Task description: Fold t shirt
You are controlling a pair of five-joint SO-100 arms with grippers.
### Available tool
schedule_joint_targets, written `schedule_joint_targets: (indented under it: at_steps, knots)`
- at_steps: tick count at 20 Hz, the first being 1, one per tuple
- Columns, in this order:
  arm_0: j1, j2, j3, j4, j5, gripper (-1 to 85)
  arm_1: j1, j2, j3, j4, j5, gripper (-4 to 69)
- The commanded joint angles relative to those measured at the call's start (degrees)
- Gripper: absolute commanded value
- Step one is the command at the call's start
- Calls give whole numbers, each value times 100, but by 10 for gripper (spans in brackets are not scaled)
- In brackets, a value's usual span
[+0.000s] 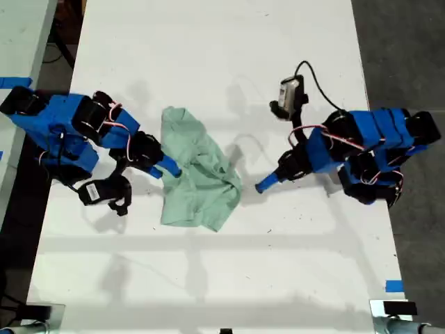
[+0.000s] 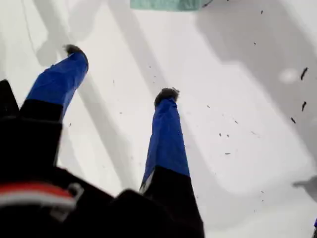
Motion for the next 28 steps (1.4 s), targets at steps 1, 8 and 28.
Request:
schedule_joint_targets:
  at_steps: [1, 8, 28]
  knots:
    - [404, -413, -352, 0, 18, 219, -132, -642, -580, -501, -281, 319]
    - [721, -2303, -255, -114, -404, 235, -167, -2821, -1459, -1415, -747, 331]
    - [1046, -4526, -2558, -765, -44, -3, -360, -5616, -3059, -2188, -510, 327]
